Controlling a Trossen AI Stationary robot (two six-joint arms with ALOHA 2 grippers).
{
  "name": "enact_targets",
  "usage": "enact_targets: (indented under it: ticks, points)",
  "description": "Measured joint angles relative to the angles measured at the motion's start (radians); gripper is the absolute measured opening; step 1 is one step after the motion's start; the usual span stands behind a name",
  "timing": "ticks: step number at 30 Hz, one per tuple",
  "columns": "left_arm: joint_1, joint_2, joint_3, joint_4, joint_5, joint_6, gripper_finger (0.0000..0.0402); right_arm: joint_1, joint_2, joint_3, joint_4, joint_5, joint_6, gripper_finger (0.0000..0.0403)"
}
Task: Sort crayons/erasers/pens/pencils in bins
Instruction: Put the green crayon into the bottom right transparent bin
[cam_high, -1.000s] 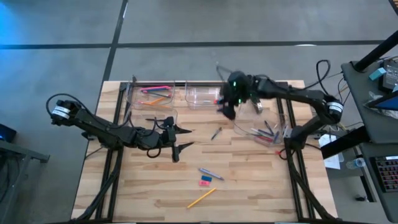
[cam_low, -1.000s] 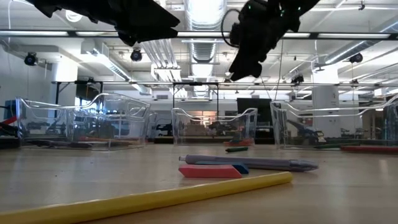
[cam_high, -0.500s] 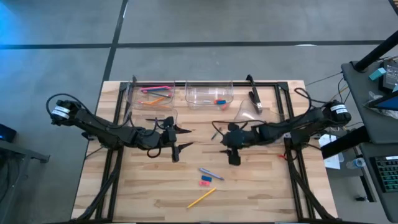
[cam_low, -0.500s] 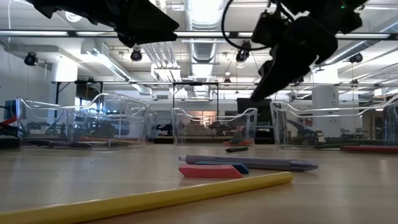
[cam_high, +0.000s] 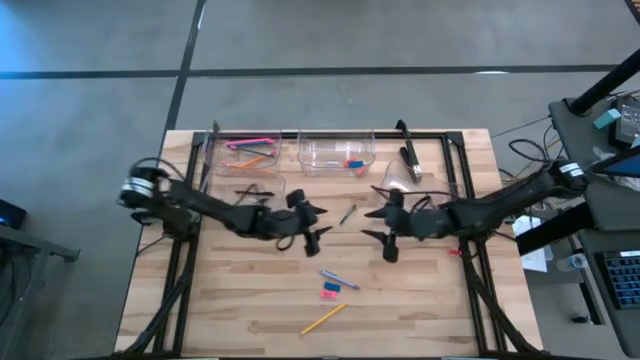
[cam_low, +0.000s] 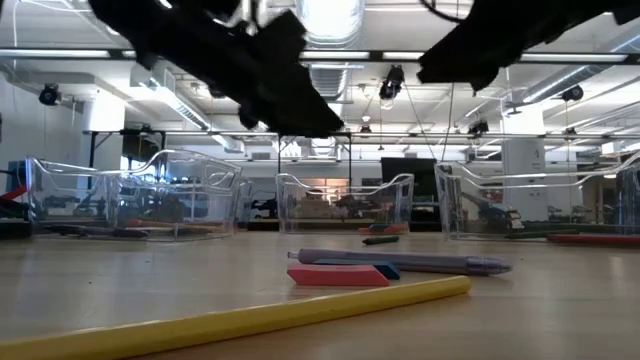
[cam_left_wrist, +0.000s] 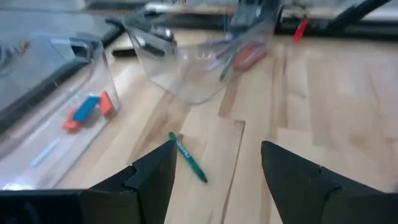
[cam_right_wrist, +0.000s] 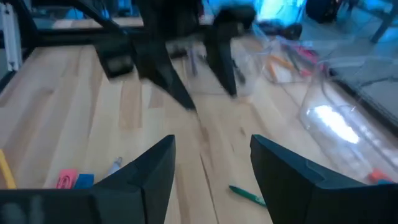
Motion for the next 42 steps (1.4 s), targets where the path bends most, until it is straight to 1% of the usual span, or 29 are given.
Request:
enact_targets:
  ticks: [2,7,12,14,18,21,25,29,31,33,42]
  points:
    - [0.021,0.071,0.057,-0.011,0.018,-0.012,0.0219,0.011,-0.055,-0.025,-0.002,0.013,-0.006,0.0198]
    - [0.069,0.225,0.188,-0.074,0.105,-0.083,0.0219,0.05,-0.179,-0.106,0.004,0.016,0.03,0.0198]
    - [0.09,0.343,0.306,-0.197,0.112,-0.121,0.0219,0.082,-0.257,-0.191,0.055,0.012,0.055,0.0198]
    - [0.095,0.378,0.336,-0.193,0.112,-0.134,0.0219,0.082,-0.283,-0.206,0.051,0.011,0.05,0.0198]
    - [0.102,0.42,0.366,-0.188,0.111,-0.167,0.0219,0.083,-0.309,-0.208,0.059,0.01,0.027,0.0198]
    - [0.105,0.444,0.363,-0.197,0.11,-0.186,0.0219,0.084,-0.312,-0.208,0.073,0.009,0.02,0.0198]
    - [0.114,0.484,0.356,-0.191,0.103,-0.23,0.0218,0.084,-0.3,-0.208,0.074,0.009,0.003,0.0198]
    - [0.113,0.513,0.36,-0.185,0.075,-0.234,0.0215,0.084,-0.289,-0.208,0.101,0.009,0.002,0.0198]
    - [0.112,0.523,0.361,-0.19,0.061,-0.234,0.0201,0.088,-0.287,-0.208,0.116,0.002,0.001,0.0198]
    - [0.112,0.525,0.361,-0.2,0.055,-0.234,0.0177,0.088,-0.287,-0.208,0.119,0.002,-0.003,0.0198]
    - [0.116,0.527,0.358,-0.219,0.043,-0.231,0.0023,0.088,-0.287,-0.208,0.15,0.002,-0.003,0.0198]
